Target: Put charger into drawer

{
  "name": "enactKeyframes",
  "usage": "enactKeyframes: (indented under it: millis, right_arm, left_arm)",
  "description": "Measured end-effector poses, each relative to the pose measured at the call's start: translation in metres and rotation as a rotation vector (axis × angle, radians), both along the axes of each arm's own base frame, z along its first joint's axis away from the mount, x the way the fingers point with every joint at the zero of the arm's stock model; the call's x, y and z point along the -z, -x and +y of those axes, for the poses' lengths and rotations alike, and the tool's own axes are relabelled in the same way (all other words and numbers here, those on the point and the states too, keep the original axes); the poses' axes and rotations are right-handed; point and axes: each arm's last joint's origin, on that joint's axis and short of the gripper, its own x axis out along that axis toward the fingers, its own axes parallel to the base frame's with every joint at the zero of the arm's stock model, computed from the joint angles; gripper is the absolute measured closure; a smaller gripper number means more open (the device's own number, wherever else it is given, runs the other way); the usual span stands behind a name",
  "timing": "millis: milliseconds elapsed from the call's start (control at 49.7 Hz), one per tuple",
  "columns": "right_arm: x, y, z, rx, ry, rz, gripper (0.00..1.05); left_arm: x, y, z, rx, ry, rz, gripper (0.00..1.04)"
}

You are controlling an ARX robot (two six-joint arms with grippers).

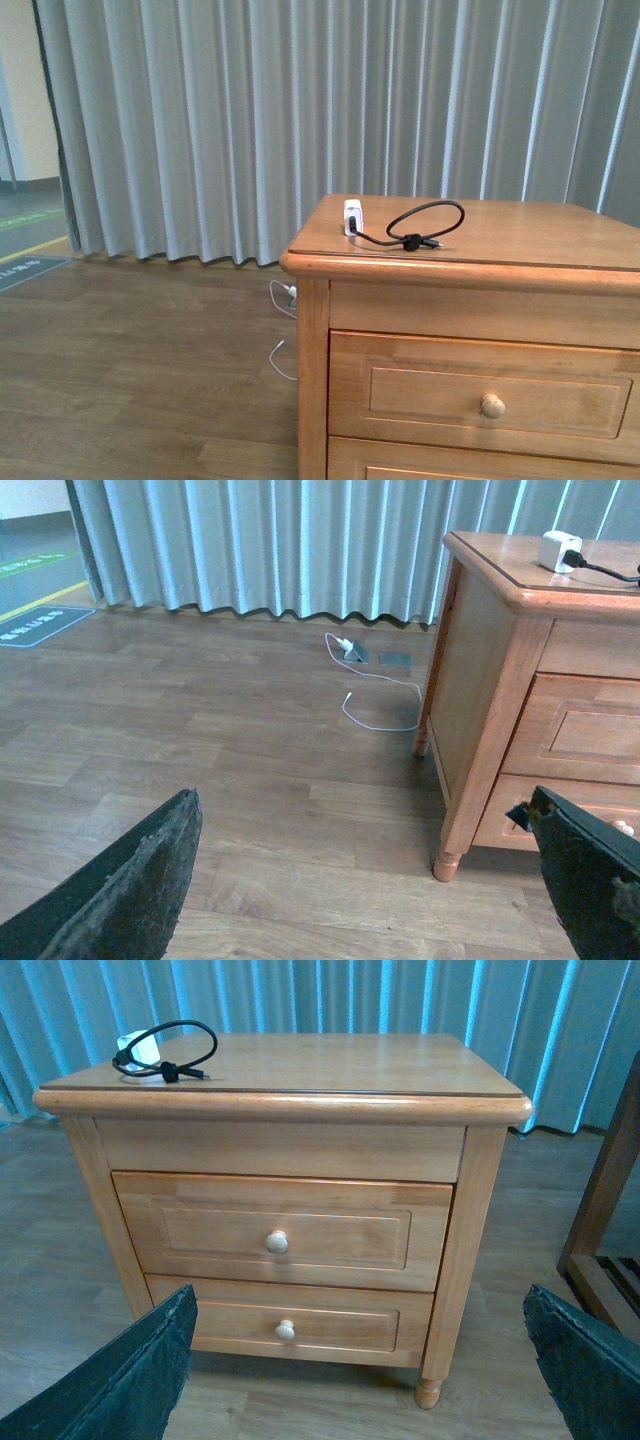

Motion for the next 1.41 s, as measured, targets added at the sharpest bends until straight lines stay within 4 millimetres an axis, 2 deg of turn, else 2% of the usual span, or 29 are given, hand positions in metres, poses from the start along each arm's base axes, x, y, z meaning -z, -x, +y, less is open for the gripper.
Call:
enactKeyframes:
  millis: [745, 825, 1027, 1248, 1409]
  right_arm:
    - [0.000, 0.000, 0.000, 0.000, 0.000, 0.000, 0.08]
    - [0.002, -0.002, 0.000, 0.021, 0.004, 0.060, 0.08]
    - [-0.002, -0.029, 0.007, 0.003, -0.016, 0.162, 0.08]
    - [-0.005, -0.086, 0.028, -0.058, 0.004, 0.248, 0.08]
    - [0.001, -0.130, 0.048, -0.086, 0.023, 0.293, 0.08]
  left_arm:
    - [0.000, 0.000, 0.000, 0.000, 0.000, 0.000, 0.06]
    - [0.000, 0.000, 0.000, 0.000, 0.000, 0.000, 0.06]
    - [0.000, 0.000, 0.000, 0.000, 0.000, 0.000, 0.06]
    - [0.000, 0.000, 0.000, 0.000, 0.000, 0.000, 0.06]
    - [0.000, 0.000, 0.000, 0.000, 0.000, 0.000, 0.06]
